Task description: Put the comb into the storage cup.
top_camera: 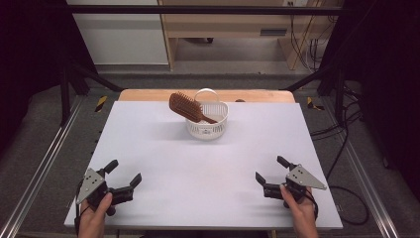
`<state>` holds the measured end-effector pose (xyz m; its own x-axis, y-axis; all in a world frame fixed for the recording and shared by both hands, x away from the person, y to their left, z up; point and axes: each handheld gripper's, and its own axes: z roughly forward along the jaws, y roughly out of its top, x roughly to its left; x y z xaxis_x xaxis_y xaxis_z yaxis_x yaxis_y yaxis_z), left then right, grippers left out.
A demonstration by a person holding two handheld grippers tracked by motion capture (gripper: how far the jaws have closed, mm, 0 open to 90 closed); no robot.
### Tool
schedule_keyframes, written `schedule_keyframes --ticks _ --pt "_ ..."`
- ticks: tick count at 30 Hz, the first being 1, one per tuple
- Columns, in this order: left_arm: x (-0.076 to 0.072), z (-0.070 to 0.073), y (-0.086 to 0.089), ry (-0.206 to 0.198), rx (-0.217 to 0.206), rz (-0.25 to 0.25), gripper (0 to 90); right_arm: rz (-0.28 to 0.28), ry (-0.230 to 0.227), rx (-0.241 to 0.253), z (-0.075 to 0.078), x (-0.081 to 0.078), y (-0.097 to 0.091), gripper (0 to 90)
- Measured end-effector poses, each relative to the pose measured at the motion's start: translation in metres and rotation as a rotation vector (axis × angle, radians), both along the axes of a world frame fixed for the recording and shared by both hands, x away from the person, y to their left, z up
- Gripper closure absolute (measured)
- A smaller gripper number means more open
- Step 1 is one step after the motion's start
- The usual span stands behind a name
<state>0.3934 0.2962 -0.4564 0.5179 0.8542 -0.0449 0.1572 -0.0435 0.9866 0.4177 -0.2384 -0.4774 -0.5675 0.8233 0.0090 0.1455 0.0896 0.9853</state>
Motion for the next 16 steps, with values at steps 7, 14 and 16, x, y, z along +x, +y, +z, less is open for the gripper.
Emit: schedule_keyframes --ticks 7,14,16 --pt "-0.002 -0.001 -0.007 -0.013 -0.016 -0.015 1.5 0.006 -0.003 0.015 -0.001 0.001 0.001 3.4" --pt "-0.007 0.0 -0.012 -0.042 -0.017 -0.012 1.5 0.009 -0.003 0.02 -0.001 0.001 0.002 3.5" --pt "-0.008 0.0 -0.012 -0.046 -0.018 -0.005 1.5 0.002 0.0 0.019 -0.001 0.001 0.003 3.7"
